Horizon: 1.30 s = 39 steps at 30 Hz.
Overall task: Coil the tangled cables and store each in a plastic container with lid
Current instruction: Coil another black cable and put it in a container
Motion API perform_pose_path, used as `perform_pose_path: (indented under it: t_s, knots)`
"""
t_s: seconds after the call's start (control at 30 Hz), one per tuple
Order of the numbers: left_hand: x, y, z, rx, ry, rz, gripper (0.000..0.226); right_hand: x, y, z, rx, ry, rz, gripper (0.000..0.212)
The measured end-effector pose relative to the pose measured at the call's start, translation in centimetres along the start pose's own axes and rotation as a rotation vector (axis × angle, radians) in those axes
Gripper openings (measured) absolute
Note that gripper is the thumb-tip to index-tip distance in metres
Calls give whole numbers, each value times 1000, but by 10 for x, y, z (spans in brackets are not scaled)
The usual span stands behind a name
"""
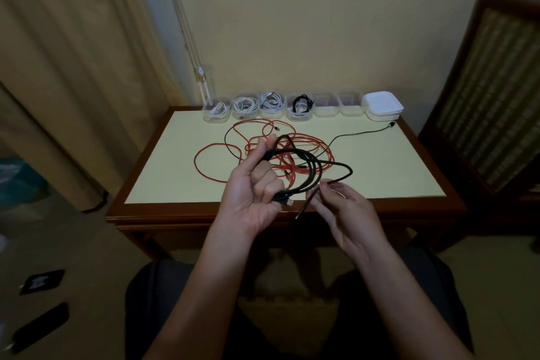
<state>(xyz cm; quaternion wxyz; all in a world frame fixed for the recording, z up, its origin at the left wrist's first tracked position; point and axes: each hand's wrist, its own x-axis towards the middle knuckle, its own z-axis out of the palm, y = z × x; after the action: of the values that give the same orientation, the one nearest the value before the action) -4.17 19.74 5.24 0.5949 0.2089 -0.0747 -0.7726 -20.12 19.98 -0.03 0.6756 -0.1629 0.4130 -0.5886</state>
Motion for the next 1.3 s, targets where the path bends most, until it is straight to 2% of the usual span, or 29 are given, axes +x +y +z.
perform_pose_path:
  t_s: [0.13, 0.27, 0.43, 0.57, 0.67, 0.83, 0.93, 1.03, 1.13, 1.23, 1.3]
  knots:
    - [1, -7, 1, -1, 1, -32, 17, 0, 0, 14, 203, -65, 74, 18]
    - [1, -10, 2, -22, -16, -54, 19, 0, -9, 19, 466, -16, 202, 20]
    - [2, -9, 1, -15, -11, -41, 18, -14, -14, 23, 495, -49, 338, 21]
    - [4, -12, 1, 98, 68, 46, 21, -29, -12, 25, 286, -212, 495, 23]
    - [5, -14, -4, 198, 107, 134, 22, -29, -12, 20, 96, -304, 475, 29]
    - [8, -19, -11, 422, 176, 262, 26, -27, -13, 15, 117, -387, 432, 44]
    - [8, -19, -13, 525, 180, 170, 29, -23, -11, 15, -148, -316, 326, 45]
    - [5, -14, -13, 660, 182, 32, 24, -19, -8, 13, -404, -183, 233, 29]
    - [6, -14, -16, 709, 178, -49, 30, -14, -8, 10, -656, -90, 136, 34]
    - [8, -20, -19, 739, 130, -21, 41, -11, -9, 10, -928, -94, 3, 32]
    - [9, -23, -19, 755, 114, 29, 39, -11, -9, 9, -1055, -116, -82, 29]
